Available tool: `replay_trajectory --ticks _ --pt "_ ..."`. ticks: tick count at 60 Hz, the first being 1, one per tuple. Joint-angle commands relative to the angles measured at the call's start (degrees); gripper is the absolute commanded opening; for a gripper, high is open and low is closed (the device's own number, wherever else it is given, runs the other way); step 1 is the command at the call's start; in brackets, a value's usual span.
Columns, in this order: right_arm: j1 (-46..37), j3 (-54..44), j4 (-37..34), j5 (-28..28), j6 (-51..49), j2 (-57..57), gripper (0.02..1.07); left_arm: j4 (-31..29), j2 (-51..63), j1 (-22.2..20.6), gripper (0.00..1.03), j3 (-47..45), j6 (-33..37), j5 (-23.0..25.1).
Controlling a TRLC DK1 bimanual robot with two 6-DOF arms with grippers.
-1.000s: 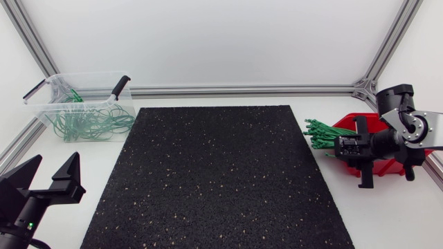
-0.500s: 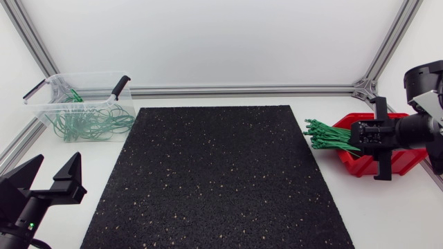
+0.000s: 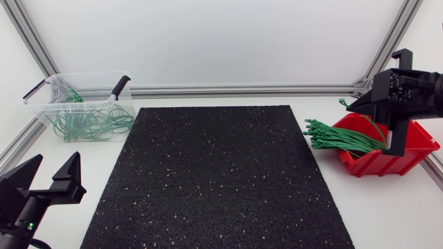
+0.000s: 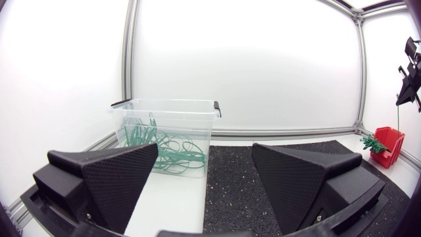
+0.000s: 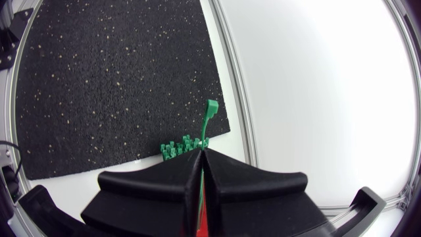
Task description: Take a green cable tie from the red box, thread the tail through the head to close it, then place it in the transparent bin on the left.
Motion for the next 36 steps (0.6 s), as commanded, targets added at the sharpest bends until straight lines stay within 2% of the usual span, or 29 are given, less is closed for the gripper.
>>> replay_trajectory --ticks 1,6,14,22,29,33,36 --pt "3.6 3.5 -2.3 -0.3 5.7 -1.7 0.08 0.8 -0.5 0.3 1.00 -1.6 0.0 -0.7" --pt "7.8 6.3 -5.8 0.0 10.8 -2.2 0.08 0.8 -0.5 0.2 1.00 -0.5 0.0 -0.7" --pt "17.3 10.4 -11.7 3.9 19.8 -0.4 0.08 1.1 -0.5 0.6 0.99 1.3 0.0 -0.6" --pt "25.4 14.2 -17.5 3.8 28.2 3.8 0.08 0.6 -0.5 1.2 0.99 3.4 0.0 -0.7" --pt "26.7 18.2 -23.2 -3.3 35.0 8.5 0.08 -2.4 -0.5 2.0 0.99 6.4 -0.1 -1.2" --pt "26.5 18.6 -22.6 -6.9 37.6 9.5 0.08 -4.6 -0.5 2.2 0.98 8.4 0.4 -1.4" --pt "26.7 18.8 -23.2 -8.7 40.6 10.9 0.08 -5.2 -0.5 2.1 0.97 9.3 4.9 -1.4"
